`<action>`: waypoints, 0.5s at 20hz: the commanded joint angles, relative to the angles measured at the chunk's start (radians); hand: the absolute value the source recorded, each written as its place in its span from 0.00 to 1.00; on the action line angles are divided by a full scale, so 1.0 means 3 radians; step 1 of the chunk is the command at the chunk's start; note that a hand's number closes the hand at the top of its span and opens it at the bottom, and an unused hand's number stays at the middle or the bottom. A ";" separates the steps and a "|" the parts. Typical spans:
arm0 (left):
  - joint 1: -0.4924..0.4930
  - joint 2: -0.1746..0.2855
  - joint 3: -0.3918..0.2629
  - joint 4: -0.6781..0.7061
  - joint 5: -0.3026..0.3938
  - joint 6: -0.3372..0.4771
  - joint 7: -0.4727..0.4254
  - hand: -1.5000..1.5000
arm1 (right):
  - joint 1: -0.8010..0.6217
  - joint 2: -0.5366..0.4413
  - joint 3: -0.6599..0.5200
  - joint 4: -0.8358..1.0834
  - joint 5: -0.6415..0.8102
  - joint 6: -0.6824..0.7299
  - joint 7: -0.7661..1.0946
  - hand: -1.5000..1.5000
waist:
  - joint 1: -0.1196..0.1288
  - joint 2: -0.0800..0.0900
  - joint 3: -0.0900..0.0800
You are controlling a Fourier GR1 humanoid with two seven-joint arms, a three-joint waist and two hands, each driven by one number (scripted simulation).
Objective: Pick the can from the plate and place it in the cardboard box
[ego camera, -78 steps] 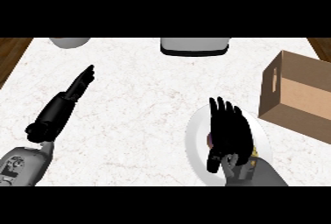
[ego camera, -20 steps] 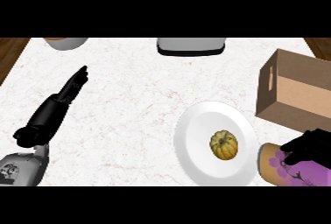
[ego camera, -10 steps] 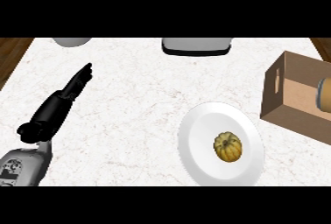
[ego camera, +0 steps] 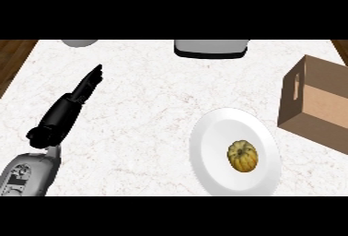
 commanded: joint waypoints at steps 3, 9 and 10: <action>0.0058 -0.0056 -0.0014 0.0004 -0.0080 0.0025 -0.0088 0.50 | -0.0415 -0.0240 0.0285 0.1048 0.0313 0.0340 -0.0648 1.00 | 0.0015 0.0001 0.0002; 0.0097 -0.0079 -0.0046 -0.0049 -0.0122 0.0008 -0.0010 0.50 | -0.0782 -0.0286 0.0676 0.1820 0.0842 0.0432 -0.1068 0.00 | 0.0037 -0.0002 0.0003; -0.0086 -0.0028 0.0020 0.0110 -0.0030 -0.0109 -0.0025 0.50 | -0.0762 -0.0181 0.0780 0.1936 0.0895 0.0351 -0.1318 0.00 | 0.0056 0.0021 0.0006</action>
